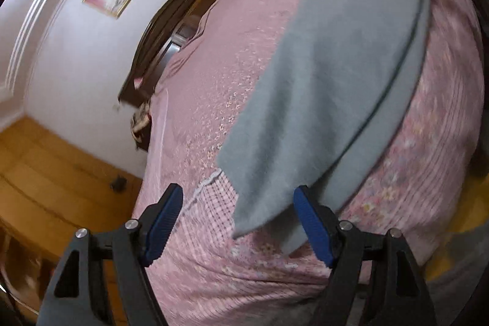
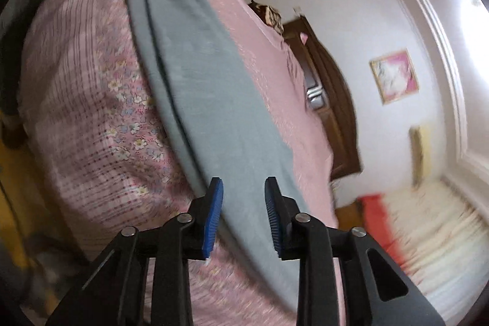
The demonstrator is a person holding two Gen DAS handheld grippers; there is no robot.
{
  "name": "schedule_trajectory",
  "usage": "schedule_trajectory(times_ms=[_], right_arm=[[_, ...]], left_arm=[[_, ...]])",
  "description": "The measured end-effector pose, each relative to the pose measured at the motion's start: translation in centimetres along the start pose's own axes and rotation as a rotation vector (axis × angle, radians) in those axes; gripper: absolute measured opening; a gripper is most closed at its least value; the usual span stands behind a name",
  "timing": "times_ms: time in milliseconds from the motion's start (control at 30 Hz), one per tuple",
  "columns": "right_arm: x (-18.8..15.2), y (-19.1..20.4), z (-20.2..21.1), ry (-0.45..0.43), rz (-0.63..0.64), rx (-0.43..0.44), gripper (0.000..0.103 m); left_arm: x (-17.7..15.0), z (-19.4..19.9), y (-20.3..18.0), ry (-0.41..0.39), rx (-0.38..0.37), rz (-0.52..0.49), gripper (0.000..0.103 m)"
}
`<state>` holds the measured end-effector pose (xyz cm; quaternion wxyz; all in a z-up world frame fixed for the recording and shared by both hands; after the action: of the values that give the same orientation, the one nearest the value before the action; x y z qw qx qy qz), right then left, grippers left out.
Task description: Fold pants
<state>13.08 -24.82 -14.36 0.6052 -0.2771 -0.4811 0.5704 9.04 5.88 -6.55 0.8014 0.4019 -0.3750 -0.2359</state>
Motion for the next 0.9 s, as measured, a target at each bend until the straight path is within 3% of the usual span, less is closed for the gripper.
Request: schedule_trajectory(times_ms=[233,433,600,667,767,800,833,900], right_arm=[[-0.4,2.2,-0.9,0.004,0.073,0.034,0.021],[-3.4,3.6,-0.6,0.048,0.089,0.038,0.021],[-2.4,2.4,-0.5,0.033,0.063,0.016,0.018],[-1.9,2.1,-0.4,0.021,0.072,0.015,0.003],[-1.8,2.0,-0.1,0.0,0.119,-0.02,0.003],[-1.9,2.1,-0.1,0.002,0.124,-0.012,0.003],[-1.9,2.1,0.1,-0.002,0.124,-0.019,0.003],[-2.0,1.5,0.1,-0.003,0.103,-0.012,0.003]], left_arm=[[-1.5,-1.4,-2.6,-0.044,0.09,-0.207,0.079],[-1.7,-2.2,-3.1,-0.063,0.104,-0.194,0.079],[-1.5,-1.7,-3.9,-0.102,0.148,-0.237,0.078],[-1.6,-1.4,-4.6,-0.115,0.15,-0.233,0.073],[-1.4,-1.0,-5.0,-0.134,0.173,-0.264,0.054],[-1.3,-1.0,-5.2,-0.137,0.189,-0.29,0.037],[-1.3,-0.9,-5.5,-0.141,0.199,-0.313,0.029],[-1.2,-0.8,-6.0,-0.159,0.197,-0.341,0.024]])
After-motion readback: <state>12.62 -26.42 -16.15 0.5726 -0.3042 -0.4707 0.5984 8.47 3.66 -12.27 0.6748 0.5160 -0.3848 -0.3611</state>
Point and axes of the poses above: each gripper's, at about its wrist camera, not at the fingertips, and z roughly against the way its jaws point, y to its left, x to its top, the point moved 10 cm from there along -z, roughly the way its jaws point, and after that the axes turned 4 degrees about x, right-handed, at the moved point
